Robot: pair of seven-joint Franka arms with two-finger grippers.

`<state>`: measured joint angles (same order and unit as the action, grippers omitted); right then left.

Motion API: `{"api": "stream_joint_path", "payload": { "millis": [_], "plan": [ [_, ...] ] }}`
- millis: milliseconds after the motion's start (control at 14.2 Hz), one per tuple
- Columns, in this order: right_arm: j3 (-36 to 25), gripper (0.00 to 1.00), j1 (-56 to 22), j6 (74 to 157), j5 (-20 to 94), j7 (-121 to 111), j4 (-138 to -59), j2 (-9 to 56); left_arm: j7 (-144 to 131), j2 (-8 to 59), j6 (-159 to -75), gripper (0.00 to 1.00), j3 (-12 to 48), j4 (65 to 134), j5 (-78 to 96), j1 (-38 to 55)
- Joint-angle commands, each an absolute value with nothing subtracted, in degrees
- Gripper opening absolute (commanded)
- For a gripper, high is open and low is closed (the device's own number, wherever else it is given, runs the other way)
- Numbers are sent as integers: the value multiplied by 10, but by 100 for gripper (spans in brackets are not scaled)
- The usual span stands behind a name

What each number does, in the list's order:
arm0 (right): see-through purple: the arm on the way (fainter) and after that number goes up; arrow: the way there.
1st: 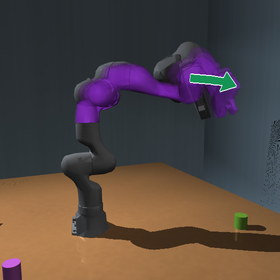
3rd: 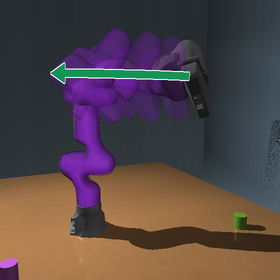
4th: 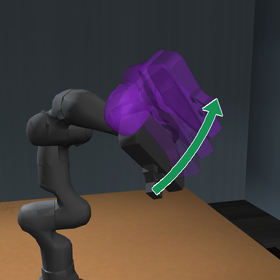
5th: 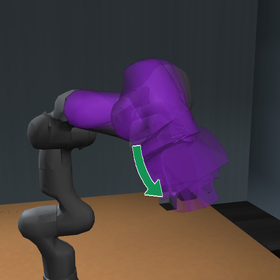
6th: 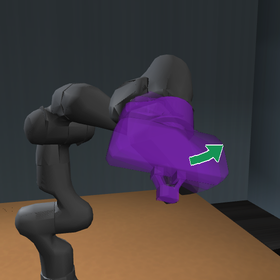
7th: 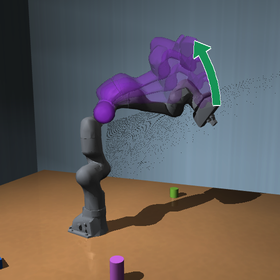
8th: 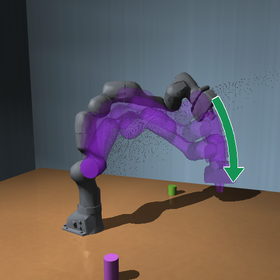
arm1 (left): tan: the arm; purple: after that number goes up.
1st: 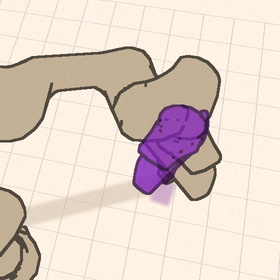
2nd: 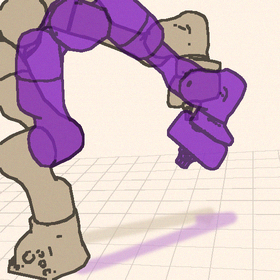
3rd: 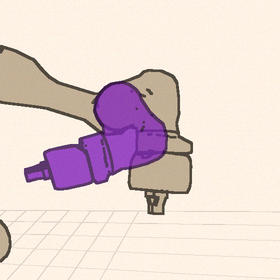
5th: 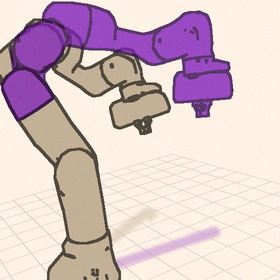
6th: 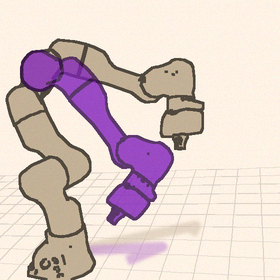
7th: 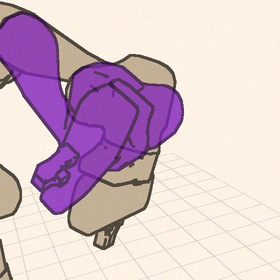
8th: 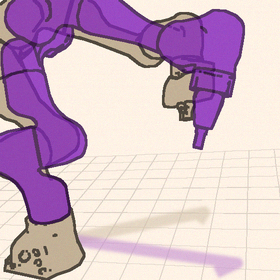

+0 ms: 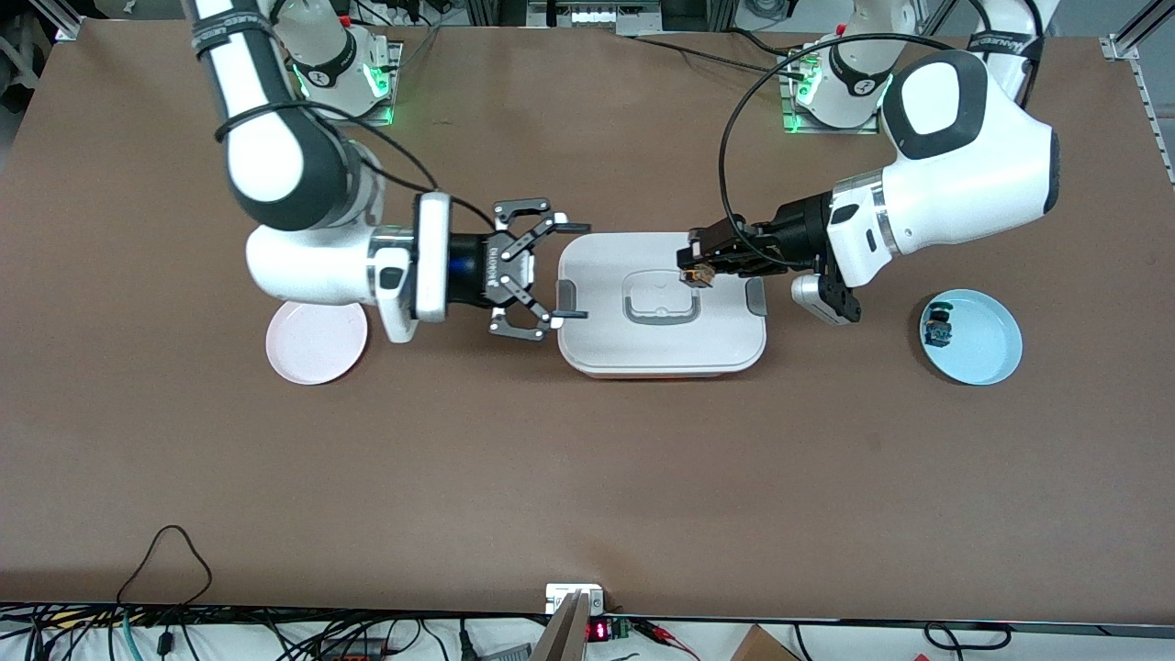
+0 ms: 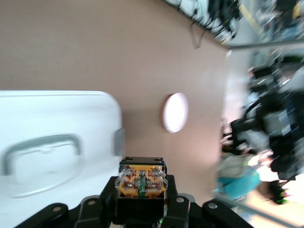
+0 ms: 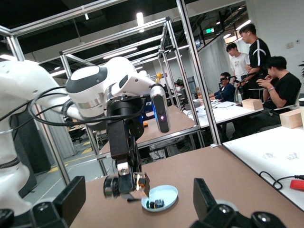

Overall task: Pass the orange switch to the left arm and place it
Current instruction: 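Open the right gripper and withdraw while the left gripper carries the switch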

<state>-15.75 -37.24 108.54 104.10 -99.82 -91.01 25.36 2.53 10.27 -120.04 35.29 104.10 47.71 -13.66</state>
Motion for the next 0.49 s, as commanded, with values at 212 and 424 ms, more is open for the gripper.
{"api": "stream_joint_path", "payload": {
  "millis": [212, 424],
  "plan": [
    [-245, 100, -350, 984, 934, -998, -940, 233, 125, 121, -1140, 23, 356, 1032, 267, -163],
    [-286, 100, -348, 977, 878, -984, -940, 229, 214, 136, -1103, 23, 355, 1033, 157, -184]
  ]
}}
